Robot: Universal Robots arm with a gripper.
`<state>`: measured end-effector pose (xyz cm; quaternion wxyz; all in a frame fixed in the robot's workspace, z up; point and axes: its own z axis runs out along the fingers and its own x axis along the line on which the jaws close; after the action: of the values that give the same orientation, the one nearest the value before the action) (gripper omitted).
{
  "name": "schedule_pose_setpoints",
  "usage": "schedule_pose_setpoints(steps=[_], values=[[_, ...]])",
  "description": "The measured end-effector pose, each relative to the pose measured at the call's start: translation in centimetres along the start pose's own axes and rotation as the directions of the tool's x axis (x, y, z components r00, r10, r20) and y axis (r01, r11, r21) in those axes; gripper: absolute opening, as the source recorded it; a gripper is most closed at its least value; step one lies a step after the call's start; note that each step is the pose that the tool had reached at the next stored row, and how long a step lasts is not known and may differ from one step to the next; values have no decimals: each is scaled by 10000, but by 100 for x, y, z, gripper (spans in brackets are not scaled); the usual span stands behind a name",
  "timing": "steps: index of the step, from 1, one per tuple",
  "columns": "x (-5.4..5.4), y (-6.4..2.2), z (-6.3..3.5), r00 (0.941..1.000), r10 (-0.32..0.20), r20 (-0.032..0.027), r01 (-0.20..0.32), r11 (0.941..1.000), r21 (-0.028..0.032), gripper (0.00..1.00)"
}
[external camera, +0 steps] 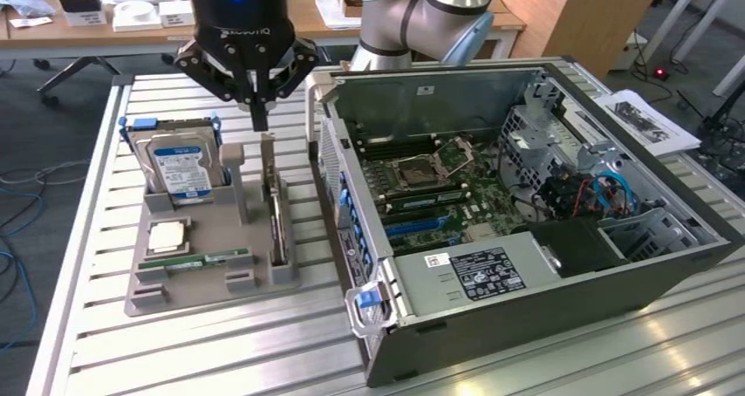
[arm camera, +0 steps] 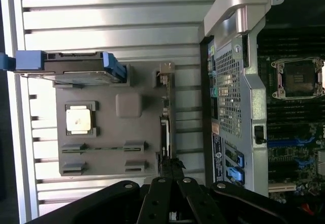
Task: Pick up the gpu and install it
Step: 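Reach for the gpu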
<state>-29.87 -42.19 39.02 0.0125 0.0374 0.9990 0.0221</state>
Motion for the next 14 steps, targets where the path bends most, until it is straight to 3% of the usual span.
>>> schedule_pose_setpoints(steps=[4,14], values=[[14,-42,-2,10000,1,0,-1,10000,0,11],[36,-47,-2,10000,0,0,0,10000,0,11]])
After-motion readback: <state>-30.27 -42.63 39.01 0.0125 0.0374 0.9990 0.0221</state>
